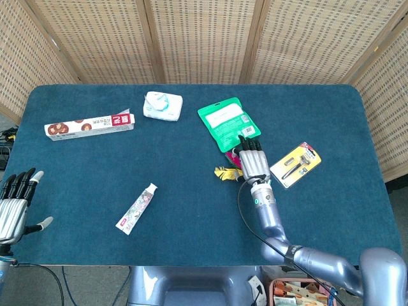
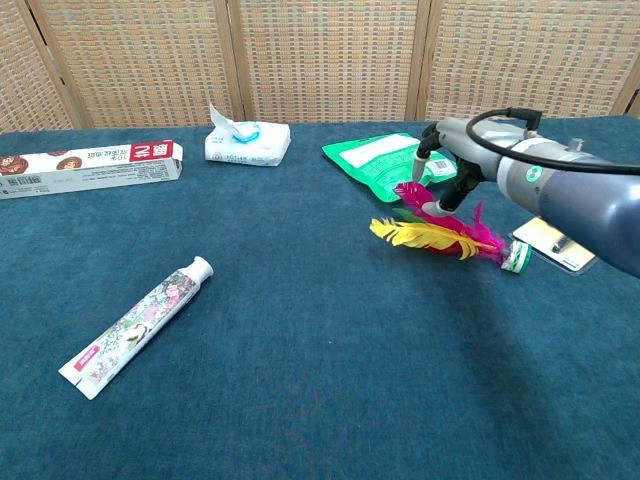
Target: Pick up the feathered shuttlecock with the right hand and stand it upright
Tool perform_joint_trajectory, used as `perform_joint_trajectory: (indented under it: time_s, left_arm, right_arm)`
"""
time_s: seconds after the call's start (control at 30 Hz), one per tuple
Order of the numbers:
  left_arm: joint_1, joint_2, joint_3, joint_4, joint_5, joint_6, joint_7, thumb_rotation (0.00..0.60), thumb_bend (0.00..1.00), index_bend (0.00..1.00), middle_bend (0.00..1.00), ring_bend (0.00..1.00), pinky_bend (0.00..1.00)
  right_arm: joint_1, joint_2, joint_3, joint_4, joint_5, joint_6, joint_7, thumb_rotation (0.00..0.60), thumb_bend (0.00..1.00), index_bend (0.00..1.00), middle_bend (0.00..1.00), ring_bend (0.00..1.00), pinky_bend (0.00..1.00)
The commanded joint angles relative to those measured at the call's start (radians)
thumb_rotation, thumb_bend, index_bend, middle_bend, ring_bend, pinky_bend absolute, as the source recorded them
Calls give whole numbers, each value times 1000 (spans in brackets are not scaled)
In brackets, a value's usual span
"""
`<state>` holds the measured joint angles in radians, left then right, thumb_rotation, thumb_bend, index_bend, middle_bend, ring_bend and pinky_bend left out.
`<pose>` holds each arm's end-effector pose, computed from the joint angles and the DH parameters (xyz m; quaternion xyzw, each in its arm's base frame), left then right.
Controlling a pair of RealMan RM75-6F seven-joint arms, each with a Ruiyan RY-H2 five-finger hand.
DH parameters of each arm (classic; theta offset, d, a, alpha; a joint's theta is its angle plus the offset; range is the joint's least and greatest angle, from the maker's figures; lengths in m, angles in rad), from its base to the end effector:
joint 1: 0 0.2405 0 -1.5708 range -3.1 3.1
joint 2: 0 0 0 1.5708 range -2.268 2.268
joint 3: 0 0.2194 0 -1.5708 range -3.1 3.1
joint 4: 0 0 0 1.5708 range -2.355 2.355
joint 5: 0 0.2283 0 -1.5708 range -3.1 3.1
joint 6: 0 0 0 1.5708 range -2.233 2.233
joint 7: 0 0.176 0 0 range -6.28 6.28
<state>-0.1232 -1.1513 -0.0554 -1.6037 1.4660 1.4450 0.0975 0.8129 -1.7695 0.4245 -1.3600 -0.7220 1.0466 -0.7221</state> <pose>-0.2823 0.2237 0.1140 -0.6123 -0.3723 -0.3634 0.5953 -0.0861 -0.3955 -0.0523 0.6535 -0.4340 0.3417 0.5175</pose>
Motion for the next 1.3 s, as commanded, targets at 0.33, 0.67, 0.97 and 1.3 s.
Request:
perform_joint_trajectory:
  time_s: [0.33,0.67,0.97,1.3]
  left_arm:
    - [-9,0,-5,13,-19,-21,-15,600,130,0,0,0,0]
    - [-13,-4,1,12,-16,-28,-7,600,131,0,0,0,0]
    - [-12,-1,2,11,-14,-24,-14,600,133,0,0,0,0]
    - [-14,-1,6,9,-11,-26,-13,600,134,0,0,0,0]
  right_arm:
    - [103,-90,31,176,103,-35,-2,600,308,363,24,0,36]
    - [115,-86,30,184,153,-34,1,600,308,363,24,0,36]
    - [127,-92,40,187,156,4,28,600,307,363,25,0,36]
    - [139,-86,34,194,210,-8,-6,600,307,363,25,0,36]
